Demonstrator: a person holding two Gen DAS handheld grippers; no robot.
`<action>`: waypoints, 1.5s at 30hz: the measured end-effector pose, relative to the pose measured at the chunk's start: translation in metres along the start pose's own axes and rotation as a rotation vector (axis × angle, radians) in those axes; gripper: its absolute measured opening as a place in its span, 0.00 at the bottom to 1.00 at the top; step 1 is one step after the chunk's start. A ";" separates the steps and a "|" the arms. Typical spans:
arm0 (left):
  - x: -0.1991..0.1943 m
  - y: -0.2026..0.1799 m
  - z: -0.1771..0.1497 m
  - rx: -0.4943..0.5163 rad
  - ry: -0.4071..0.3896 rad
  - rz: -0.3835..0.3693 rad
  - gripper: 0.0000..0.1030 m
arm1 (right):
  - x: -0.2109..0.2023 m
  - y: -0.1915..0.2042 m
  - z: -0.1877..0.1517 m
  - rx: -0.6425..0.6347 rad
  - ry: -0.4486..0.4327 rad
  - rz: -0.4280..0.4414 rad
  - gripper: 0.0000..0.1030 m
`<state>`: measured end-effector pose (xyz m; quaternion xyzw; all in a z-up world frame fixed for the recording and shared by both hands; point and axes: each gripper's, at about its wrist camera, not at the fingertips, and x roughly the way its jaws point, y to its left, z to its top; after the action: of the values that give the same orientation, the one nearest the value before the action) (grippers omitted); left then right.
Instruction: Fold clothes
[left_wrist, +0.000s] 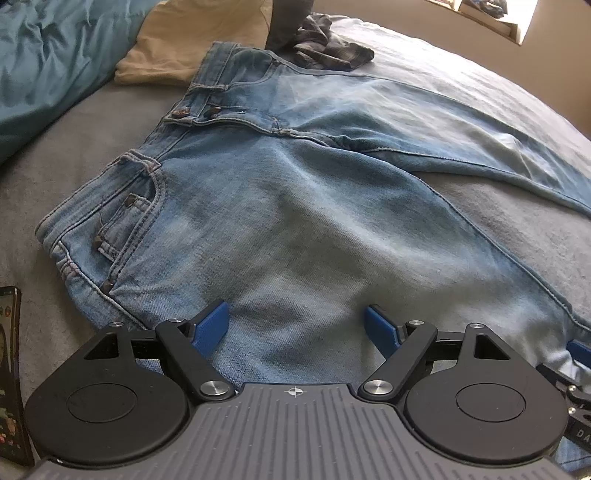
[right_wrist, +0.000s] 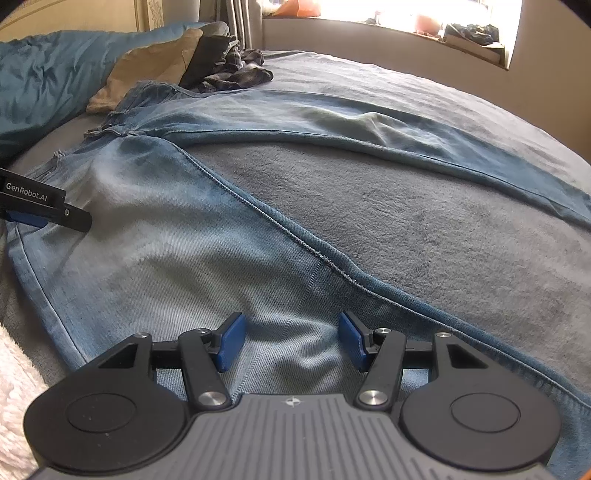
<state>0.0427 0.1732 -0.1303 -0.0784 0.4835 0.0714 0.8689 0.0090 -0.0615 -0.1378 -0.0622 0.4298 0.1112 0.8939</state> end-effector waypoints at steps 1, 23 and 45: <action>0.000 0.000 0.000 -0.004 0.002 -0.001 0.79 | 0.000 0.000 0.000 0.001 -0.001 0.001 0.58; 0.001 -0.008 0.003 0.025 -0.008 0.018 0.79 | 0.000 -0.001 -0.001 0.004 -0.008 0.010 0.59; -0.048 0.103 -0.053 -0.288 -0.183 -0.104 0.67 | -0.079 -0.073 -0.035 0.159 -0.018 0.274 0.58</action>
<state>-0.0469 0.2608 -0.1241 -0.2201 0.3827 0.1019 0.8915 -0.0467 -0.1511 -0.0971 0.0692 0.4335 0.1980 0.8764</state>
